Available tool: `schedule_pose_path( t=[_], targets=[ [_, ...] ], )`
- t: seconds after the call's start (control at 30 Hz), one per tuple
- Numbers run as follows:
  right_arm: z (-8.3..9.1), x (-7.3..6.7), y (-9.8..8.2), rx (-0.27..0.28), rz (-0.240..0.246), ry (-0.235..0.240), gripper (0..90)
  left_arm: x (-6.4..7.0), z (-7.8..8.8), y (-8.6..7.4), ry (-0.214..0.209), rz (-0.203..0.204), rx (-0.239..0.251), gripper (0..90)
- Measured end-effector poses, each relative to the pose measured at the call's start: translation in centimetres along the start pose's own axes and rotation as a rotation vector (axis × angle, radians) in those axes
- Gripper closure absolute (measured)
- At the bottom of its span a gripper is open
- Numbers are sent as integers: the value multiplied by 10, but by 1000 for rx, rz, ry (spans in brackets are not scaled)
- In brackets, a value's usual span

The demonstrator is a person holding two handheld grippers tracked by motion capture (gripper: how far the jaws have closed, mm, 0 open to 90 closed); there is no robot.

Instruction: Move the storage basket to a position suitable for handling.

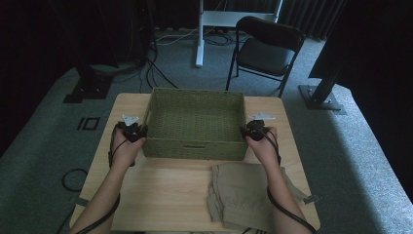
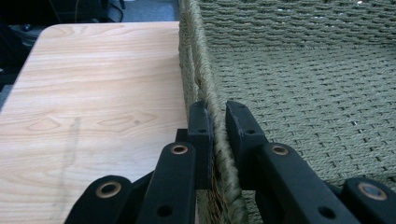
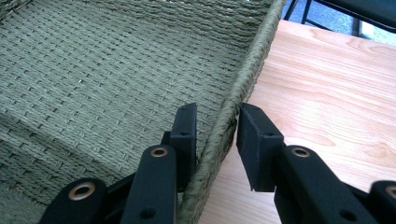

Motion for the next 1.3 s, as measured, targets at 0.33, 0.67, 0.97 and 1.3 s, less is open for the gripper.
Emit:
schedule_pose_path(
  t=[0.33, 0.67, 0.97, 1.3],
  targets=[
    [8, 23, -6, -9, -5, -12, 688, 24, -8, 3, -34, 4, 10, 823],
    [15, 42, -11, -18, -14, -23, 690, 43, -14, 7, -50, -22, 2, 821],
    [22, 57, -15, -26, -10, -35, 691, 59, -15, 9, -64, -43, -8, 818],
    [28, 71, -19, -34, -14, -45, 693, 74, -21, 12, -69, -56, -8, 817]
  ],
)
Point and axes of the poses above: each handheld gripper's, and its own axes: z roughly backward along the jaws, y roughly out of its top, x roughly to its right, the point moved 3 cm from there along -z, roughly forward along the jaws, and after that the axes turned 2 degrees about -z, right-handed, at the moved point
